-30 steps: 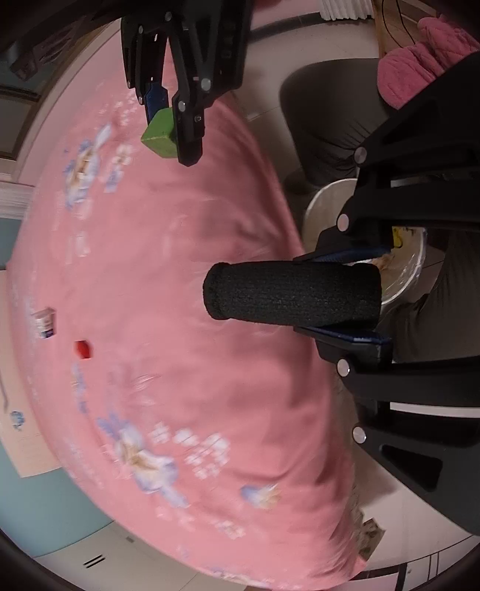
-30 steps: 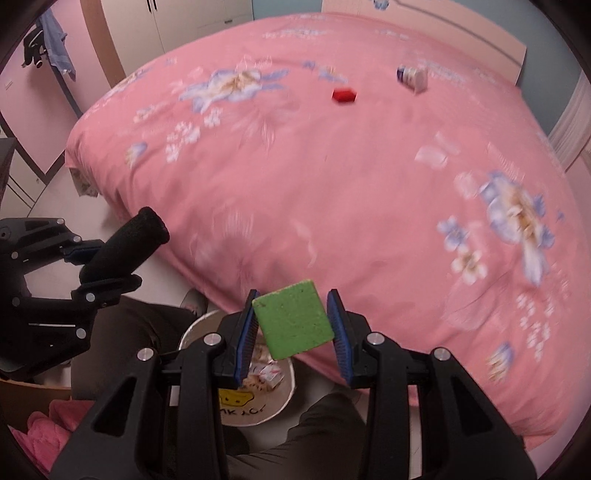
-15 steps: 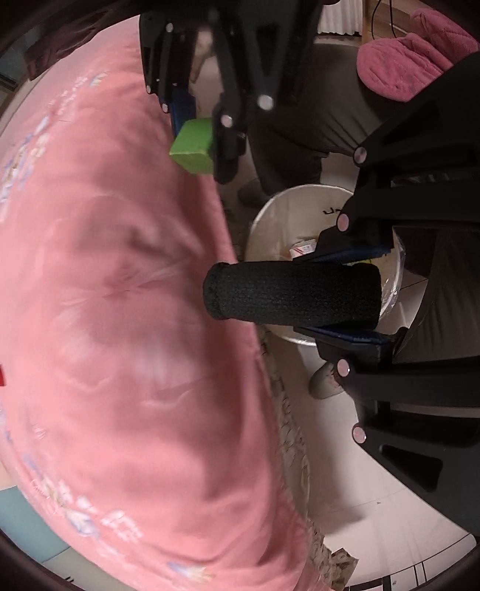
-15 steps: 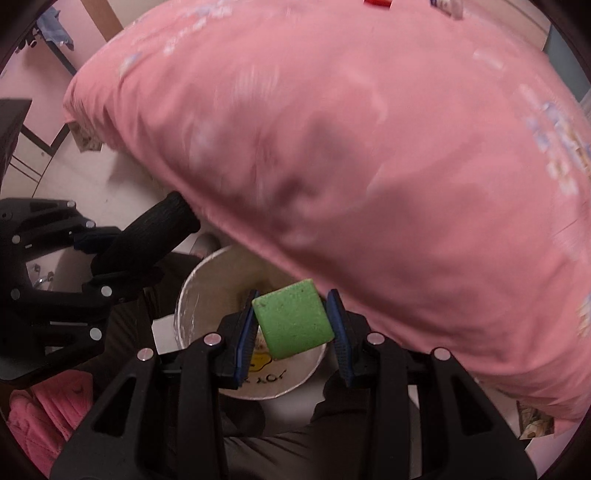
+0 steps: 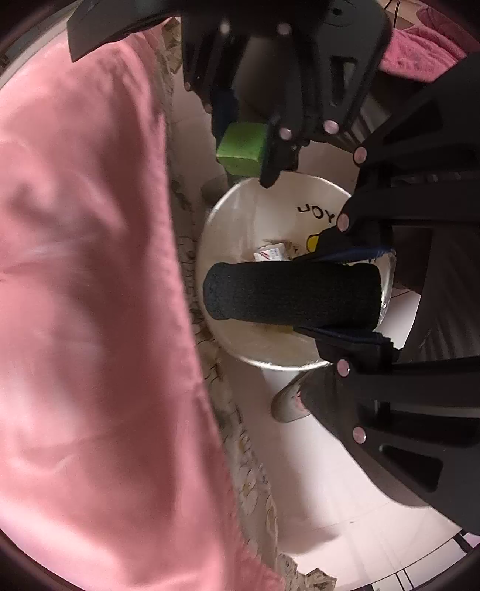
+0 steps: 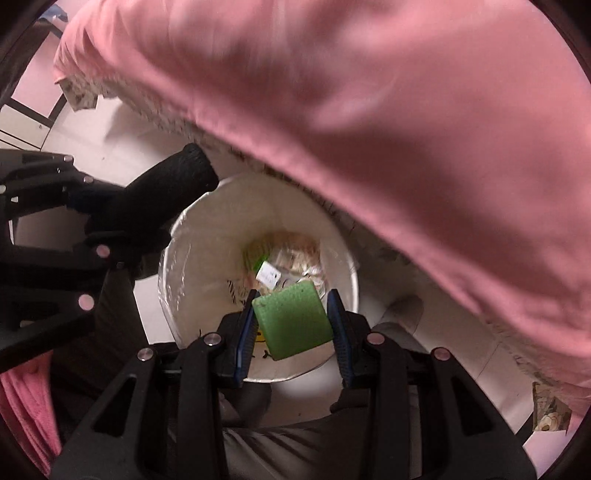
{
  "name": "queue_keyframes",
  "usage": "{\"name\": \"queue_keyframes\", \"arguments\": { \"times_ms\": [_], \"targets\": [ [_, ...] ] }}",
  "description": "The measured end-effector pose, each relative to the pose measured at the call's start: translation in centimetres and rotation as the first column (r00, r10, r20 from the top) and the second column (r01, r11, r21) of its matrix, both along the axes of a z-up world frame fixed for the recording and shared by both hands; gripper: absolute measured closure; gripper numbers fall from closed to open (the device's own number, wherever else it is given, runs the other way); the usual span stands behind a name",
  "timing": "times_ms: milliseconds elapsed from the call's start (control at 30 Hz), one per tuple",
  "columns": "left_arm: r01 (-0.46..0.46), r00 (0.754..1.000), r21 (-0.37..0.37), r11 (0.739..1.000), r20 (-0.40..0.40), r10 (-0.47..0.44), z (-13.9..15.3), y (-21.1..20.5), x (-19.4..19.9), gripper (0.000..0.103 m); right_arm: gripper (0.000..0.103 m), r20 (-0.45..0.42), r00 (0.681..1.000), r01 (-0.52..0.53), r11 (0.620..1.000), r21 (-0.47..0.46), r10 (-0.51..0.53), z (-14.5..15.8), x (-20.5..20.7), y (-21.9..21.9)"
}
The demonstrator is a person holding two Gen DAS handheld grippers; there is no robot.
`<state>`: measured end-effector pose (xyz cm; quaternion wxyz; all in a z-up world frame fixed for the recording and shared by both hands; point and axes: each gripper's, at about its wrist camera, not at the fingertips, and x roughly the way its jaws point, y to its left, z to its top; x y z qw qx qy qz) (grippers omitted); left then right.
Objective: Collect trash
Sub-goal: 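Carry the black cylinder in the left tool while the right tool carries the green cube to the bowl, then open both tools dropping the black cylinder and green cube into the bowl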
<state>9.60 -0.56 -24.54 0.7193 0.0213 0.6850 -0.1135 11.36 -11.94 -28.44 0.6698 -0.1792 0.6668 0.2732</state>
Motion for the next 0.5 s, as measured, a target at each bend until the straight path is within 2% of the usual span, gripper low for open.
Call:
{"name": "queue_keyframes", "arguments": {
  "times_ms": [333, 500],
  "targets": [
    [-0.042, 0.991, -0.043, 0.998, -0.131, 0.036, -5.3, -0.1, 0.2, 0.071, 0.065, -0.093, 0.996, 0.009, 1.0, -0.028, -0.011, -5.1, -1.3, 0.6],
    [-0.071, 0.981, -0.071, 0.995, -0.184, 0.057, -7.2, -0.2, -0.4, 0.071, 0.065, -0.131, 0.991, 0.02, 0.999, -0.038, -0.025, -6.6, -1.8, 0.7]
  ]
}}
